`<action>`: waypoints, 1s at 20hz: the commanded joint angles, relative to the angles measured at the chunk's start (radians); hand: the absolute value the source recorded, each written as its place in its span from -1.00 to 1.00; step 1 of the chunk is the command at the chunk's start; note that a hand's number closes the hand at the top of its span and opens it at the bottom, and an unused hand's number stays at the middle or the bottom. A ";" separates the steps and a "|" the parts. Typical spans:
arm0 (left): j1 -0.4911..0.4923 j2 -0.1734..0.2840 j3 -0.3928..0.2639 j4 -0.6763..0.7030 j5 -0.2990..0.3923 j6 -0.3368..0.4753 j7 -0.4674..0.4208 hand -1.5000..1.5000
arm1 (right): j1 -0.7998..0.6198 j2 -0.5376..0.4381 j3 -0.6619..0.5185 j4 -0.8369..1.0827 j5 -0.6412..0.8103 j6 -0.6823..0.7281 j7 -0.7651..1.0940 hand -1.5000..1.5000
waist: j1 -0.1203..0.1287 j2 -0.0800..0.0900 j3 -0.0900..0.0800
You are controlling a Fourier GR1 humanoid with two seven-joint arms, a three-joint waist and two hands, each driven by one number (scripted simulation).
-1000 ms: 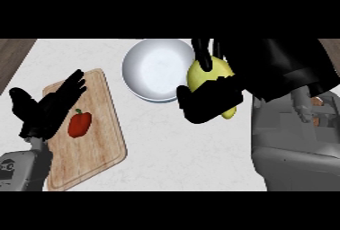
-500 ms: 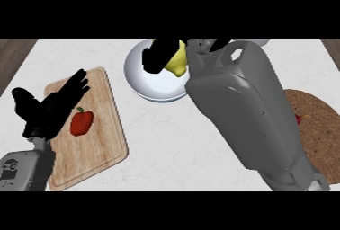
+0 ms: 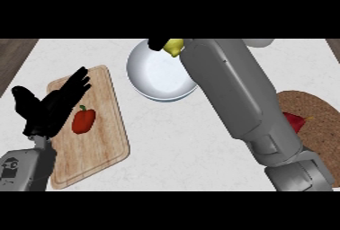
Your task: Pick the lemon from the placemat and place it in the bowl
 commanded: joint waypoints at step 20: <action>-0.065 -0.017 -0.033 -0.007 -0.006 -0.015 0.005 0.00 | -0.055 0.010 -0.303 0.508 -0.283 -0.417 -0.458 -1.00 | 0.085 0.038 0.001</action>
